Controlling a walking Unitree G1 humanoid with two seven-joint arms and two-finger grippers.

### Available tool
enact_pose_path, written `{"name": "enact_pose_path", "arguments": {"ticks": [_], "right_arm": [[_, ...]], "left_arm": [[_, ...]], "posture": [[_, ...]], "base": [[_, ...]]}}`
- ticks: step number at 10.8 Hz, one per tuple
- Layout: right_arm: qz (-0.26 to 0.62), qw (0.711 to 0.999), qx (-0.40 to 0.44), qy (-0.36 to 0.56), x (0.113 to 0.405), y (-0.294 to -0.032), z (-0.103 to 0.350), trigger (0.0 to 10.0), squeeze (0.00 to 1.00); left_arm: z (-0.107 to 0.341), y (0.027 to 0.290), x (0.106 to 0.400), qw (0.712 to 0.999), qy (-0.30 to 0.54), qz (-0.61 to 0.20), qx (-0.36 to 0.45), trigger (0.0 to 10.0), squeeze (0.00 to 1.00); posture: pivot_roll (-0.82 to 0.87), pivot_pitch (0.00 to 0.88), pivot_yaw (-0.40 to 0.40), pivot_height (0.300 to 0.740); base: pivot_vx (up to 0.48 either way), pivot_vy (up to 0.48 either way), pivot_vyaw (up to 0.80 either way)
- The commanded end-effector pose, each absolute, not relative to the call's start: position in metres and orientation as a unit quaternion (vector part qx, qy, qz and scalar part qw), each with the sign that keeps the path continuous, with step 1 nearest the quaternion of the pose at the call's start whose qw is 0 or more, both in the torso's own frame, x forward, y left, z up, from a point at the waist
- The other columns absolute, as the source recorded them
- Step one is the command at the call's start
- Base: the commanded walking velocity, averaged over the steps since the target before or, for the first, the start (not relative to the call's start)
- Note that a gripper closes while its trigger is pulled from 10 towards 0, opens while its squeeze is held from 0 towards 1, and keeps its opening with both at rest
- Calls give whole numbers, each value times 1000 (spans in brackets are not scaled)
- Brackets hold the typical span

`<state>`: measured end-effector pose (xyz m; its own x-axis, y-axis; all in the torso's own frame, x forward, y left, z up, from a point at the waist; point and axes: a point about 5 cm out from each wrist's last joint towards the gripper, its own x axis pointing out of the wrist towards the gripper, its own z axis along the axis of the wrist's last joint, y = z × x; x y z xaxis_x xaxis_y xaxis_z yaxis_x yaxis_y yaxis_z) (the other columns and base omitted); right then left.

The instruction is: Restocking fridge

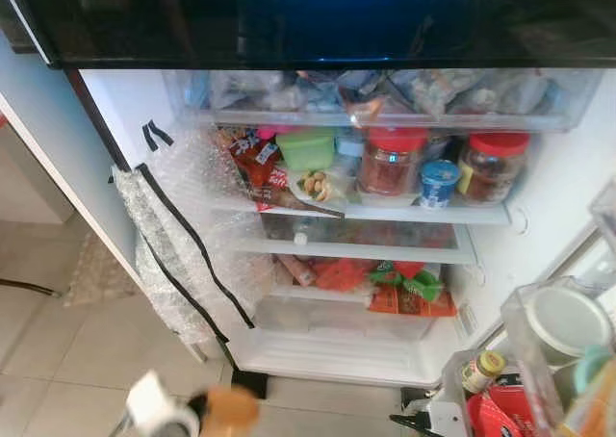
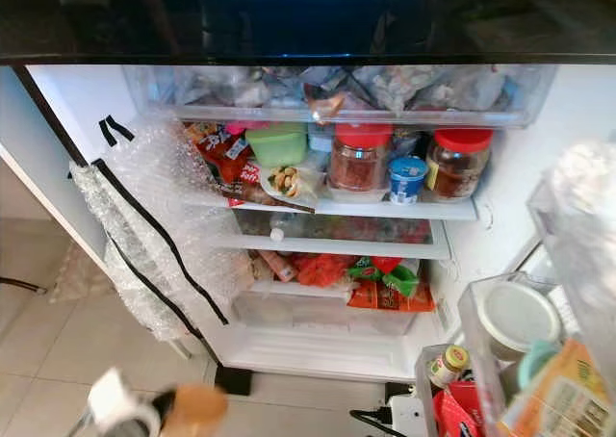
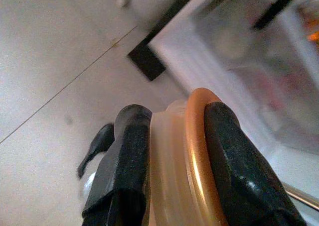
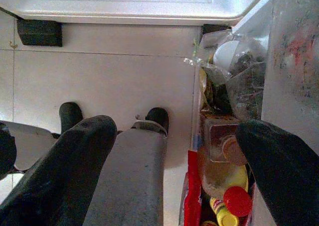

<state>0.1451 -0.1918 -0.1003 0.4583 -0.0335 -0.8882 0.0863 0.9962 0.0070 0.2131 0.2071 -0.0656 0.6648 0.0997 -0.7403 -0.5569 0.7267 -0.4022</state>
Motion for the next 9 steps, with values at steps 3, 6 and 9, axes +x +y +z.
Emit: {"name": "enact_pose_path", "arguments": {"ticks": [3, 6, 9], "right_arm": [[-37, 852, 16, 521, 144, -198, -100, 10000, 0], [-32, 853, 12, 521, 144, -199, -100, 10000, 0], [-28, 853, 7, 521, 145, -201, -99, 10000, 0]], "left_arm": [[-46, 202, 241, 894, 300, 121, -311, 10000, 0], [-25, 195, 262, 919, 229, 42, -318, 10000, 0], [-4, 190, 271, 928, 146, -6, -342, 10000, 0]], "posture": [[-53, 24, 25, 740], [-58, 16, 24, 740], [-46, 26, 11, 740]], "base": [[0, 0, 0], [0, 0, 0], [0, 0, 0]]}}
